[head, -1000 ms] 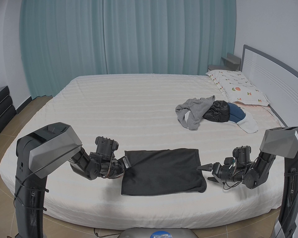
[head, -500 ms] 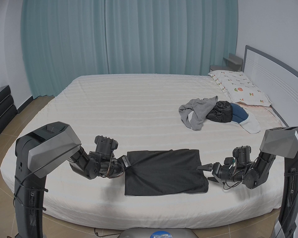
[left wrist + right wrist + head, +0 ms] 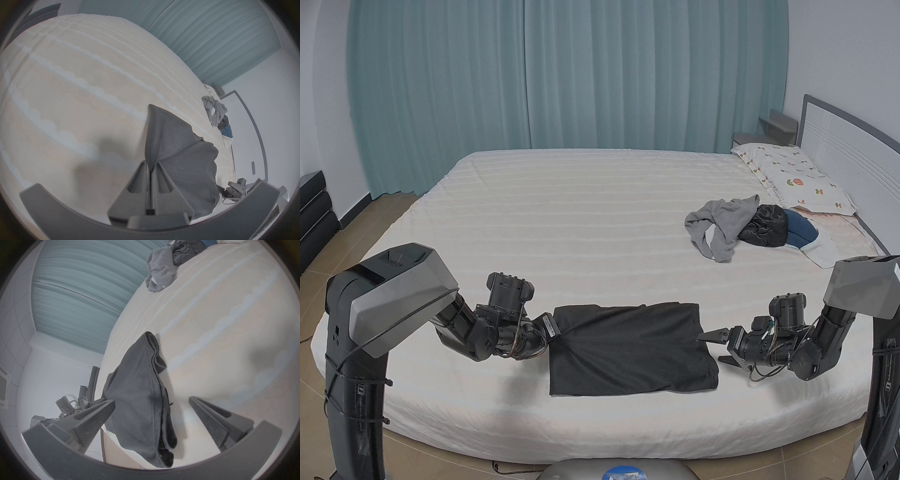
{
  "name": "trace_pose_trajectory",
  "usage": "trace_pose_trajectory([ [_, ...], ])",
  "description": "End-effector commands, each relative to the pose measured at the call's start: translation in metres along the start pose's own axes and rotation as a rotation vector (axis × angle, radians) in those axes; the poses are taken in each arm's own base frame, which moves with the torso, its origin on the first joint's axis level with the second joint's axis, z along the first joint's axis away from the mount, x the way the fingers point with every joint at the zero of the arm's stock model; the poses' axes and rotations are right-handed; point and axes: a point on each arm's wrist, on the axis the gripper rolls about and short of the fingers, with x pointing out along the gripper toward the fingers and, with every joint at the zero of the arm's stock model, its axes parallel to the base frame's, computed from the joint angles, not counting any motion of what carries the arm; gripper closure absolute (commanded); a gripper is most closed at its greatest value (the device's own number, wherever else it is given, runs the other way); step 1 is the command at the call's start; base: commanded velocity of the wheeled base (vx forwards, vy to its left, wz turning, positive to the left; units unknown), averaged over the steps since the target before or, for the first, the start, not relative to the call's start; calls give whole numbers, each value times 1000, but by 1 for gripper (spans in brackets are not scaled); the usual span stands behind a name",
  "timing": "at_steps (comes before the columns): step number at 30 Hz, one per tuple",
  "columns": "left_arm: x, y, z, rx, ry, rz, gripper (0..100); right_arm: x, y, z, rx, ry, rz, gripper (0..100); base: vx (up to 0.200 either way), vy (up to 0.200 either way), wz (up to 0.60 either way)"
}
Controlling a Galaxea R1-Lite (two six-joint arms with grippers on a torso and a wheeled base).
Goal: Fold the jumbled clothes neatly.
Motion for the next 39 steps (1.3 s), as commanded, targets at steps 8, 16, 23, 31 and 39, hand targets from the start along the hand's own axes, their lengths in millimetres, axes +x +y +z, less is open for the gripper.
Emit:
trace_pose_trajectory([
  [8,-3,3,-1,7,-2,13,100,0,0,0,-1,0,1,0,0,200,0],
  [16,-3,3,0,8,-2,14,100,0,0,0,0,1,0,0,0,200,0],
  [23,-3,4,0,7,-2,16,100,0,0,0,0,2,-1,0,0,200,0],
  [31,-3,3,-3,9,7,18,100,0,0,0,-2,1,0,0,0,200,0],
  [39,-3,3,-10,12,33,33,100,0,0,-1,-3,1,-2,0,0,100,0],
])
